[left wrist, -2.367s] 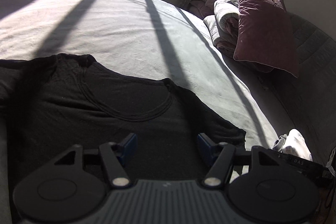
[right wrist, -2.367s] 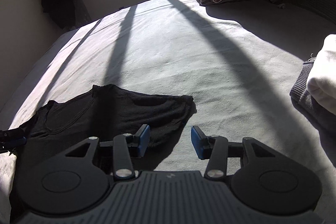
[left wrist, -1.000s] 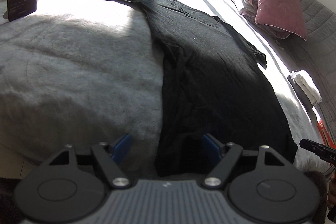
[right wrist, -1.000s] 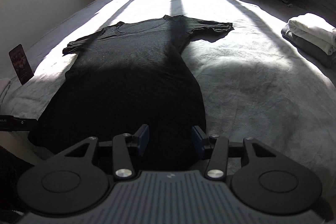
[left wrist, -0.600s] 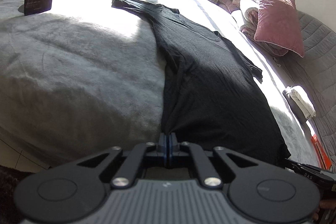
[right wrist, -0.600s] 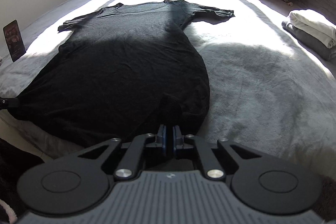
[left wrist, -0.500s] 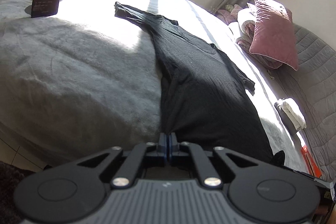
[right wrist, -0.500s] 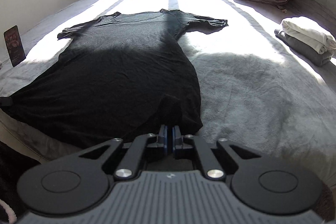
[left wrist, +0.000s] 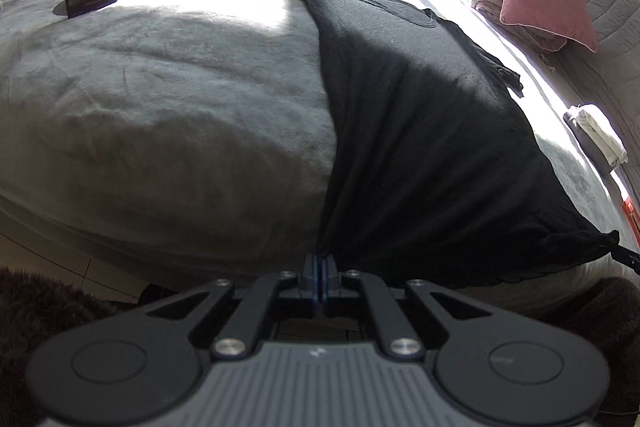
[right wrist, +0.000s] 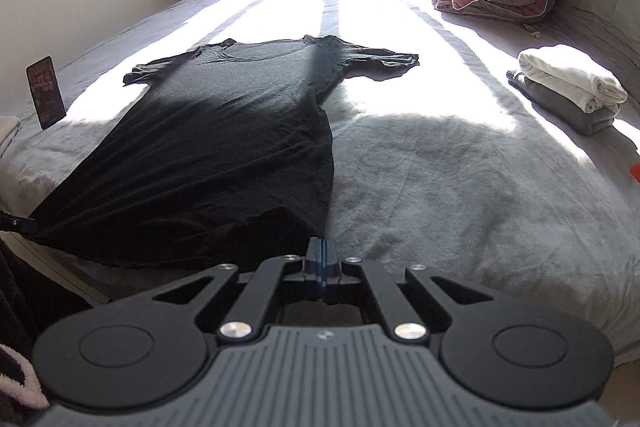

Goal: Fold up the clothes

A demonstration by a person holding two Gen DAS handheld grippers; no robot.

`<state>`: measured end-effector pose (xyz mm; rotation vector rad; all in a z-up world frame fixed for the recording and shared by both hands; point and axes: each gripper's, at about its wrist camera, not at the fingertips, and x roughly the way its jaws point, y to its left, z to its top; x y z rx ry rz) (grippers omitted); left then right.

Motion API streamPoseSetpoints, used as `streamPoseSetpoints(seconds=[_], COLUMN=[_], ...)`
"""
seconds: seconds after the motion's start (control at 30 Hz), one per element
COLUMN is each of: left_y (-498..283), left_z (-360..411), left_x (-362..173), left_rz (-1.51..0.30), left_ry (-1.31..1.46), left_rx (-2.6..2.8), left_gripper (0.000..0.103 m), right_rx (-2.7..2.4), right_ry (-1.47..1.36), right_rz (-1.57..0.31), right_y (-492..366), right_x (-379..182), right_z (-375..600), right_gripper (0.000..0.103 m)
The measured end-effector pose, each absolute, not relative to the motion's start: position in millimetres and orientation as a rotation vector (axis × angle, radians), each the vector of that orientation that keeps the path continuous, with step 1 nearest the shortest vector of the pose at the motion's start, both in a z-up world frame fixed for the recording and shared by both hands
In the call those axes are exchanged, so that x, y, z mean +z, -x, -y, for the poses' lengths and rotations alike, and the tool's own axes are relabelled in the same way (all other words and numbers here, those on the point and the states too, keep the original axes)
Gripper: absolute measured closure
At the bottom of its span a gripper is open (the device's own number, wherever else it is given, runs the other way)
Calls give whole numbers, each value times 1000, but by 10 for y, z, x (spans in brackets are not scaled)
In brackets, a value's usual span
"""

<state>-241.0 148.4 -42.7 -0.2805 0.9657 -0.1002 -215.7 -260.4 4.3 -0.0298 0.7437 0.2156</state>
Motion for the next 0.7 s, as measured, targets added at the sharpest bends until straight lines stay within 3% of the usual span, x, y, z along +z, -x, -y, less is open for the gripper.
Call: streamPoseSetpoints(seconds=[0.17, 0.23, 0.3, 0.37, 0.5, 0.57, 0.6, 0.7], left_y=[2330, 2278, 2232, 2169, 1905, 1738, 1650, 1323], left_z=[-1472, -1492, -1544, -1604, -1665, -1664, -1654, -1627], left_x=[-435, -440, -419, -365, -262, -219, -206, -176], left_rz=[-1009, -1029, -1025, -993, -957, -949, -947, -950], left_ry=[224, 224, 254, 289, 308, 301, 295, 269], left_rx=[-123, -143, -169, -183, -169, -161, -161, -157], left_gripper=[100, 90, 61, 52, 48, 45, 43, 41], right_rx=[261, 274, 292, 301, 304, 307, 309, 329], right_ry=[99, 98, 65, 40, 3, -4, -7, -19], right_rz=[-792, -825, -837, -836, -842, -839, -839, -851], right_y=[2226, 2207, 2182, 2123, 1893, 1745, 1666, 1386], right_x=[-4, -27, -24, 9, 67, 87, 96, 113], right_z=[2596, 2632, 2702, 2762, 2835, 2835, 2831, 2796], right_gripper=[103, 103, 89, 88, 84, 67, 64, 64])
